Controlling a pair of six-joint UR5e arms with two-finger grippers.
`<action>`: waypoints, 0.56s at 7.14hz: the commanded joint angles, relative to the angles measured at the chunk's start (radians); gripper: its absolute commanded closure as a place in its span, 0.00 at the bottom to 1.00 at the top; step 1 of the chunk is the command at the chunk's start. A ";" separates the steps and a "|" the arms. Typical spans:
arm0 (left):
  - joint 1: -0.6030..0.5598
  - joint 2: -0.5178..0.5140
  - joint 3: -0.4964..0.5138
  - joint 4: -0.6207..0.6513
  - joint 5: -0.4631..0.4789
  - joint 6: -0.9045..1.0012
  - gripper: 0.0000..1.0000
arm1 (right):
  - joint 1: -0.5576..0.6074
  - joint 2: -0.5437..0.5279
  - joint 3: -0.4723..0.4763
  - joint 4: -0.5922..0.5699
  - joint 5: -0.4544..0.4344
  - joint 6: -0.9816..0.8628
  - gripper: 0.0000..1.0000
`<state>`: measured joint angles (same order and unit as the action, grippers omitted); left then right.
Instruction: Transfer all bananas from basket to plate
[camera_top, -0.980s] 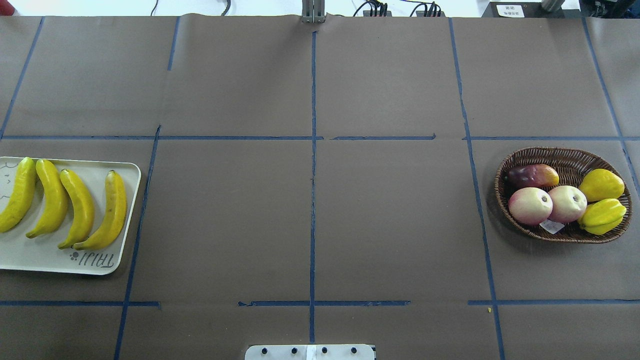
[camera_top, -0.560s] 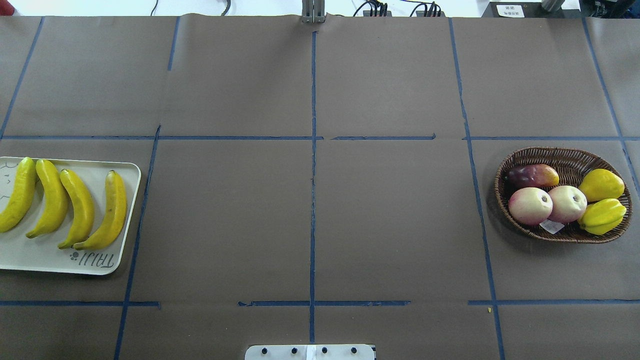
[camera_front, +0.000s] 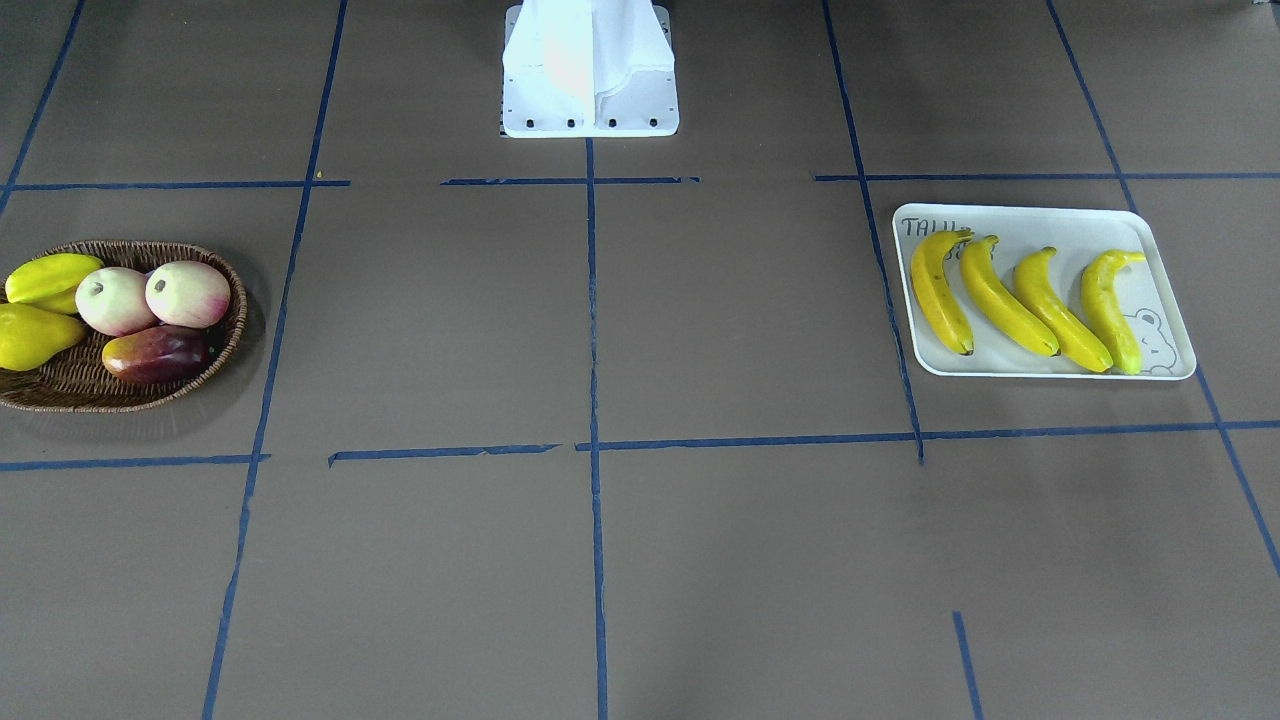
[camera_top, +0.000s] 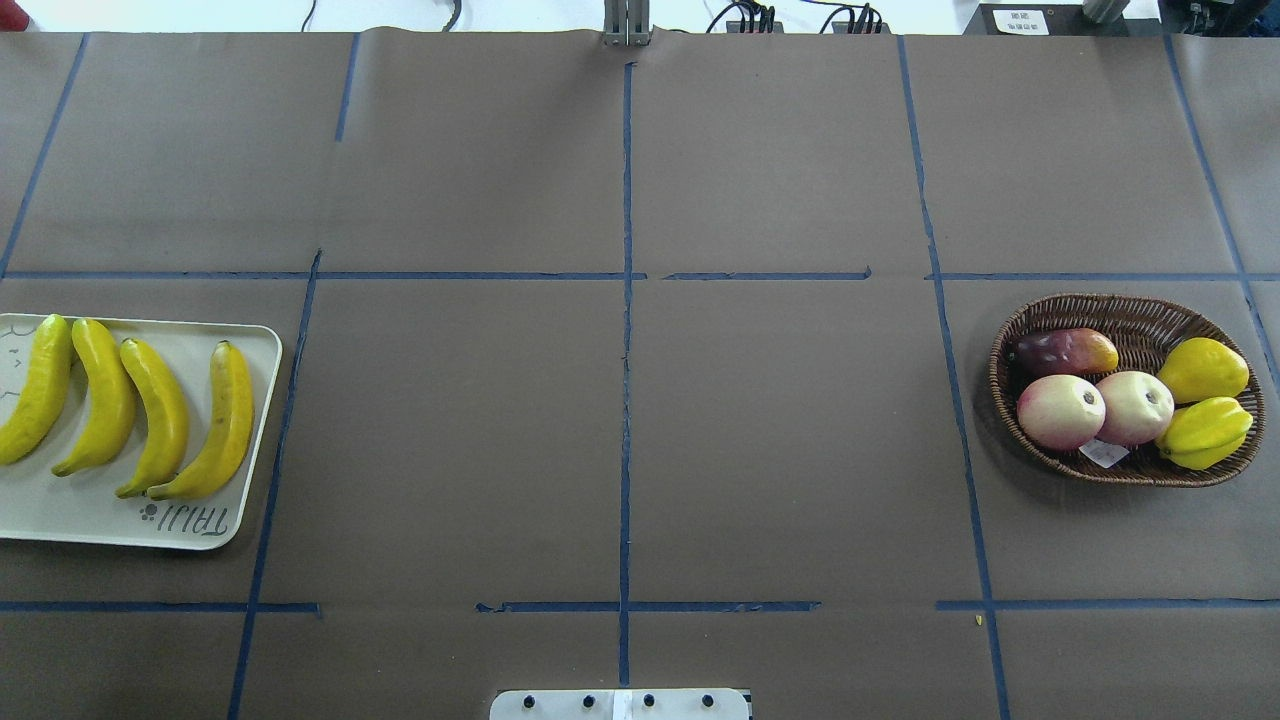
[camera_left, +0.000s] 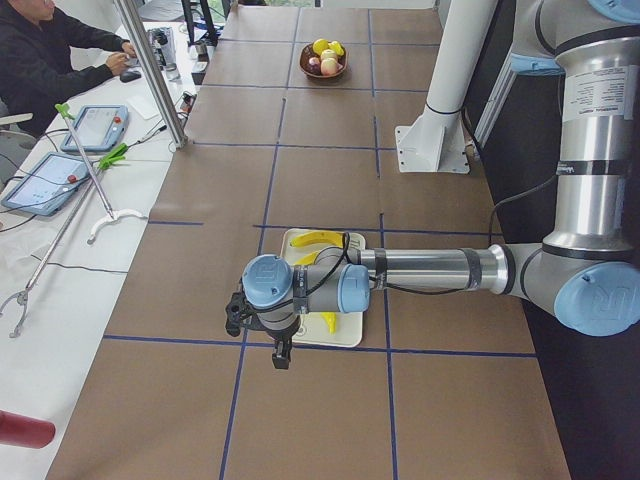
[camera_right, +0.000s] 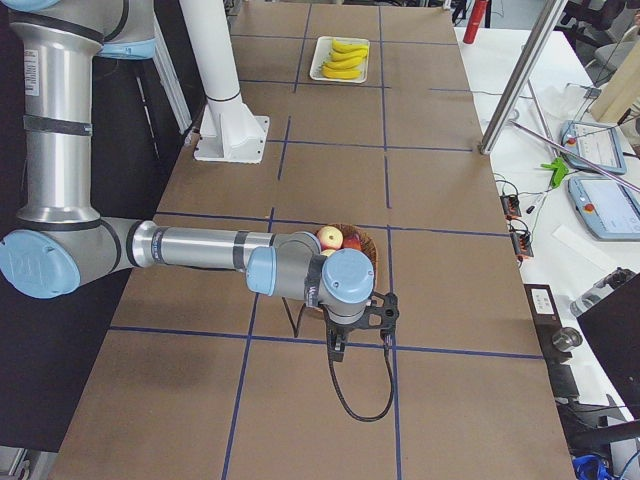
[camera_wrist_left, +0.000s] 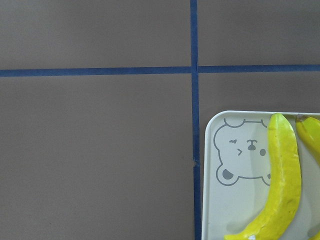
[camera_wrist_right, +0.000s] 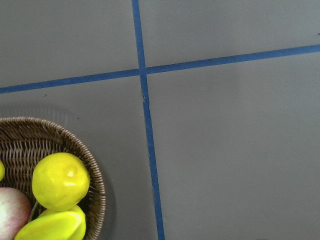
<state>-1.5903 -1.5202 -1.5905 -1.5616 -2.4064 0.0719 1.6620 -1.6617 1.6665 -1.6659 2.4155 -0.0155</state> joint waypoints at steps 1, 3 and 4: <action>0.001 0.000 0.001 0.000 0.001 0.000 0.00 | -0.001 0.003 -0.001 0.000 0.000 0.000 0.00; 0.001 0.000 0.001 0.000 0.000 0.002 0.00 | 0.001 0.003 0.009 0.002 0.000 0.000 0.00; 0.001 0.002 0.001 -0.002 0.000 0.003 0.00 | 0.001 0.003 0.007 0.000 0.000 0.000 0.00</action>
<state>-1.5893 -1.5199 -1.5893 -1.5619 -2.4067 0.0735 1.6626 -1.6583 1.6720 -1.6653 2.4156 -0.0154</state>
